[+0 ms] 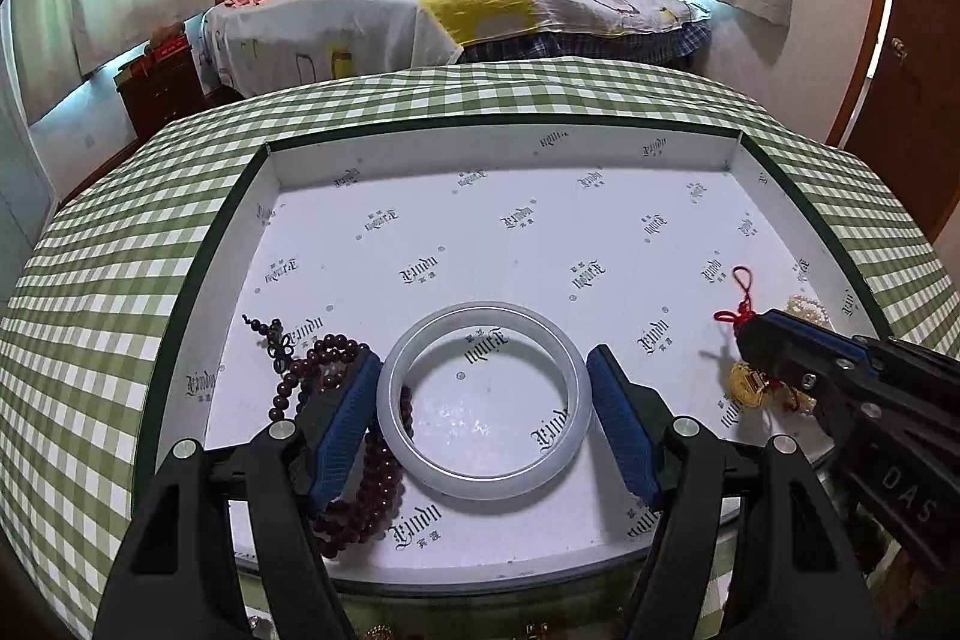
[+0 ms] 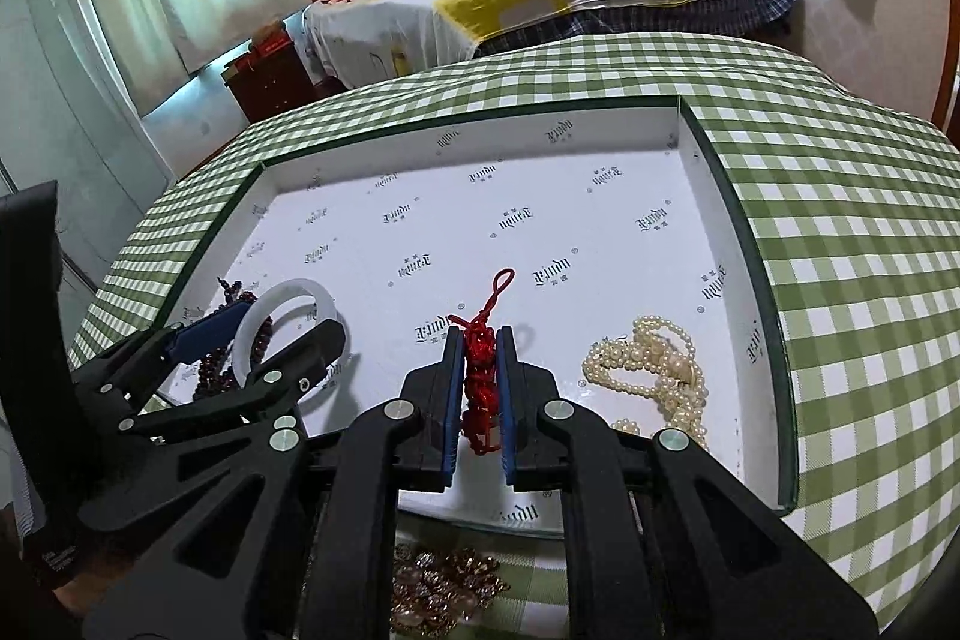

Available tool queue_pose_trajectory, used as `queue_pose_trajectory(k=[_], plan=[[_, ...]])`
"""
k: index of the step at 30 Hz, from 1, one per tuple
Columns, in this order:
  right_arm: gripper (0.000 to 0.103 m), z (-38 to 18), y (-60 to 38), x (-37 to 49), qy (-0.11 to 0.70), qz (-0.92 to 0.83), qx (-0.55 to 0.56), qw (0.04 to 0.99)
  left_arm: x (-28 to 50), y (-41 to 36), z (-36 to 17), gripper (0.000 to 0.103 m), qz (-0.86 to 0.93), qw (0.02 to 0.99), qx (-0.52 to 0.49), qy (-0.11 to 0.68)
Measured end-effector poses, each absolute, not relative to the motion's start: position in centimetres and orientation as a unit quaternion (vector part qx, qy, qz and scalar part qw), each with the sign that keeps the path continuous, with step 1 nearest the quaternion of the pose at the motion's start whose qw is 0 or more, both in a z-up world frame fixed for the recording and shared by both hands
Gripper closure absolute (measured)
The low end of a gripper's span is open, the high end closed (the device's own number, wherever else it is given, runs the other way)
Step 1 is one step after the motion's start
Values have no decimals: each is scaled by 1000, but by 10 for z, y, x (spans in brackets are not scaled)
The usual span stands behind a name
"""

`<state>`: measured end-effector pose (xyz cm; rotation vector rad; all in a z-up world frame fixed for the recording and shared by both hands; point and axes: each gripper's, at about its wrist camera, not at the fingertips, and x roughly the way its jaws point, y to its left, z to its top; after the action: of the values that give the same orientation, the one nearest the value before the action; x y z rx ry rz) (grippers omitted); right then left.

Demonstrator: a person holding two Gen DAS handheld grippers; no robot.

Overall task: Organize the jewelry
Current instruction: 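Carry the bangle and tassel charm into the tray and release both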

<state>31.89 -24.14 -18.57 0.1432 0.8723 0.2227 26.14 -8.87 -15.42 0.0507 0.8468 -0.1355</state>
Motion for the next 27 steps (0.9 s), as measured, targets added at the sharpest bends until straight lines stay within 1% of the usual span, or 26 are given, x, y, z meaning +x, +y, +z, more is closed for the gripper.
queue_pose_trajectory(k=[5, 7, 9, 11, 13, 20, 27], plan=[[89, -189, -242, 322, 424, 107, 73, 896, 260, -91, -154, 34, -64, 909, 29, 412], [74, -189, -244, 322, 423, 105, 79, 896, 261, -92, -153, 34, -67, 909, 27, 410], [69, -189, -247, 322, 420, 102, 84, 898, 262, -91, -153, 33, -63, 910, 26, 409], [68, -187, -249, 321, 418, 102, 88, 899, 261, -90, -152, 29, -64, 911, 23, 407], [66, -184, -251, 320, 412, 101, 91, 901, 260, -90, -150, 28, -67, 912, 21, 403], [65, -163, -253, 308, 386, 97, 91, 913, 251, -92, -134, 26, -73, 923, 28, 378], [65, -145, -256, 284, 368, 85, 83, 922, 236, -82, -114, 26, -70, 934, 16, 350]])
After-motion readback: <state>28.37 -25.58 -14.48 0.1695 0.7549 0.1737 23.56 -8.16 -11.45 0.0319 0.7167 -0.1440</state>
